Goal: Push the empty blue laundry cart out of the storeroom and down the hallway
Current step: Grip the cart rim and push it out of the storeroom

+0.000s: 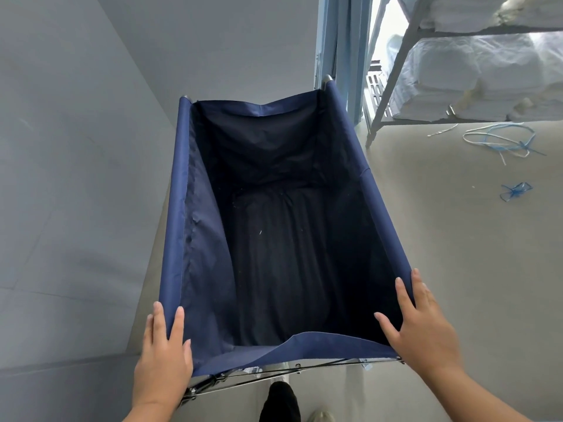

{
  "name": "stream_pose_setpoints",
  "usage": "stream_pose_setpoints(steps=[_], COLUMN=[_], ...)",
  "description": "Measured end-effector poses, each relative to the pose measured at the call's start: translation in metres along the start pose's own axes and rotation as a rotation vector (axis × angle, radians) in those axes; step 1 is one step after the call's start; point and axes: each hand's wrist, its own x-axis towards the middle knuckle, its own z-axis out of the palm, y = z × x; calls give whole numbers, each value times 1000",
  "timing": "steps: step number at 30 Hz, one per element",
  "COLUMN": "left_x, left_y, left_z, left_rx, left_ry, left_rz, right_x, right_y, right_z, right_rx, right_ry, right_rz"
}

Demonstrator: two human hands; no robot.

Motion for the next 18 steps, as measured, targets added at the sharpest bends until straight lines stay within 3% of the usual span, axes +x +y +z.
stream_pose_setpoints(steps=[18], left_x=[86], left_y=[-48], left_z=[-12], left_rx=[-19], left_ry=[-7], left_rz=[-36], right_x=[86], right_y=[-71], right_z=[-6], right_rx=[9], right_ry=[-6], right_rz=[-29])
